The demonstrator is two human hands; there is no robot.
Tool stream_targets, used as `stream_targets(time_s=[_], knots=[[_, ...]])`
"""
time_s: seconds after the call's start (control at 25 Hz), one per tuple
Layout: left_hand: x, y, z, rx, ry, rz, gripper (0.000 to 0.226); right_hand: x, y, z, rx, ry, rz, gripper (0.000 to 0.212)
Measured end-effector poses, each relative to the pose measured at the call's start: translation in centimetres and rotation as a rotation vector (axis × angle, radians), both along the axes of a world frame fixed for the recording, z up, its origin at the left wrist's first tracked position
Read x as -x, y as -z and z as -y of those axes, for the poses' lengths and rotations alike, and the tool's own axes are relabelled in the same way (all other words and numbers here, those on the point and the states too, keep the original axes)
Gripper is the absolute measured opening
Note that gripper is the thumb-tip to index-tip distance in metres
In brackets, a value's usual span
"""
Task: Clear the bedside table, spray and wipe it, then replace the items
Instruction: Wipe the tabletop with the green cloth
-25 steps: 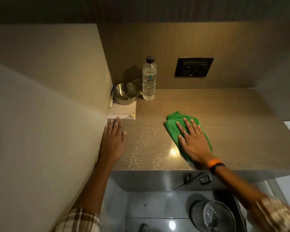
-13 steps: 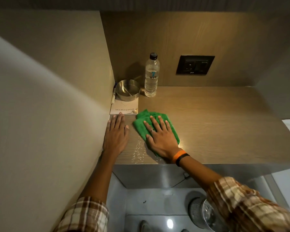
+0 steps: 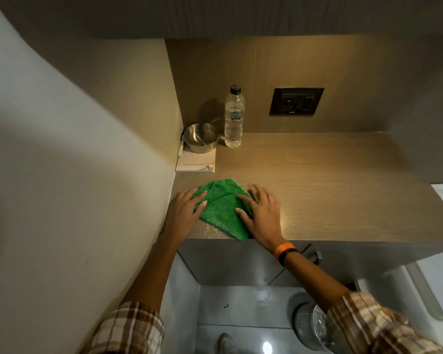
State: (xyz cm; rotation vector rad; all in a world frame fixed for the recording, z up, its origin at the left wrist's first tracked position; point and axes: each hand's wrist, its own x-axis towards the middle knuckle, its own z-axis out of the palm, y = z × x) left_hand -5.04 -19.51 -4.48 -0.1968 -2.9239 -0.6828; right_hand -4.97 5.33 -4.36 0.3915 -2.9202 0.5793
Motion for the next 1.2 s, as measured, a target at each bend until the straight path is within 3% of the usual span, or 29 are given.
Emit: stream_targets(time_s=[0.08, 0.24, 0.36, 0.64, 0.8, 0.88, 1.0, 1.12, 1.2], knots=[[-1.0, -0.7, -0.1, 0.077, -0.034, -0.064, 0.034, -0.7, 0.8, -0.7, -0.036, 0.091, -0.039, 0.045], [-5.1, -0.2, 0.0, 0.233, -0.104, -0.315, 0.024, 1.1, 0.1, -1.3, -0.117, -0.122, -0.037, 0.048], [-6.5, -0.1, -0.6, 0.238, -0.060, -0.408, 0.020, 1.6, -0.3, -2.4, -0.137, -0.052, -0.039, 0.065], [-6.1, -0.8, -4.4, 0.192, 0.247, -0.435, 0.025, 1.4, -1.6, -5.5, -0.156, -0.016, 0.127, 0.060], [-4.7, -1.7, -8.1, 0.157, 0.268, -0.202, 0.032, 0.4, -2.1, -11.2, -0.130, 0.061, 0.171, 0.057], [-4.0, -2.3, -9.7, 0.080, 0.160, 0.017, 0.049, -0.4, -2.7, -13.1, 0.051, 0.091, 0.252, 0.053], [-2.5, -3.0, -12.7, -0.034, 0.164, 0.229, 0.071, -1.8, -4.3, -15.4, 0.394, 0.058, 0.453, 0.040], [-1.1, -4.3, -15.9, -0.302, 0.150, 0.383, 0.068, -3.0, -5.8, -18.4, 0.873, 0.122, 0.629, 0.024], [-1.0, -5.0, -18.4, -0.596, 0.105, 0.467, 0.063, -3.6, -6.4, -21.0, 1.140, 0.261, 0.595, 0.032]])
